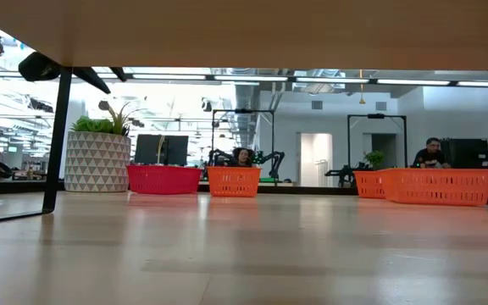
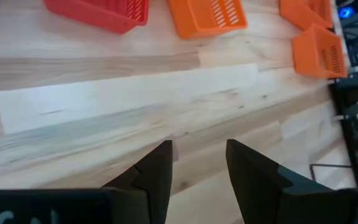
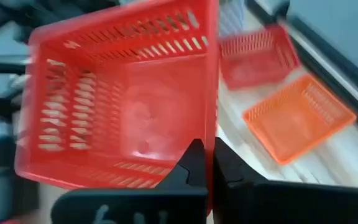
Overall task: Stack baskets on shelf by color
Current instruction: Stack the bottom red bin on the top of the red bin on the shelf
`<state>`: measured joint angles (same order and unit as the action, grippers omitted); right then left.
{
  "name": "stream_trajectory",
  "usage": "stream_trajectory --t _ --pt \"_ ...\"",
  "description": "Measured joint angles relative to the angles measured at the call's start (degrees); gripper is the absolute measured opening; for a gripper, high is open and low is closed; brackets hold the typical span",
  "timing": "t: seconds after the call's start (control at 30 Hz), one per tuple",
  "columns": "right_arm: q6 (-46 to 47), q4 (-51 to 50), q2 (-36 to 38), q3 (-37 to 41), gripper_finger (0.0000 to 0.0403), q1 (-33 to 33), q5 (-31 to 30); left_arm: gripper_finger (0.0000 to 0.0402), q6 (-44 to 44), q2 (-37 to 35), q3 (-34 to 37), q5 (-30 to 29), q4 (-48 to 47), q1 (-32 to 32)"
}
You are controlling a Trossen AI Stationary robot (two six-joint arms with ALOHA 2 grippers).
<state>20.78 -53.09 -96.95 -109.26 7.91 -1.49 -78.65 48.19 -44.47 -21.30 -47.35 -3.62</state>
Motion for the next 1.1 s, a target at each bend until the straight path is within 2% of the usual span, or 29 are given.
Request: stream_trajectory --t 0.13,0.27,0.43,0.53,0.8,1.1 --pt "0.3 0.9 5.0 0.0 0.0003 -4.3 0.2 0.0138 0.0 0.0 0.0 0.0 0.0 -0.6" --pt "-8.6 0.2 7.0 0.0 0.0003 -10.3 2.5 0.0138 0.0 0.0 0.0 0.0 0.0 -0.9" --pt "-10.9 -0.7 5.7 0.0 0.0003 -16.7 7.6 0.0138 0.1 0.1 0.0 -0.2 0.0 -0.9" --pt "-13.5 0.8 3.4 0.0 0.0003 -19.2 7.9 0.0138 0.2 0.1 0.0 -0.2 0.1 -0.9" --pt "-16.8 1.9 -2.9 0.0 0.0004 -21.4 15.7 0.0138 1.5 0.1 0.0 0.1 -0.1 -0.9" --pt "-18.2 -4.8 -5.8 0.2 0.0005 -21.7 16.6 0.0138 1.7 0.1 0.0 0.4 -0.6 -0.9"
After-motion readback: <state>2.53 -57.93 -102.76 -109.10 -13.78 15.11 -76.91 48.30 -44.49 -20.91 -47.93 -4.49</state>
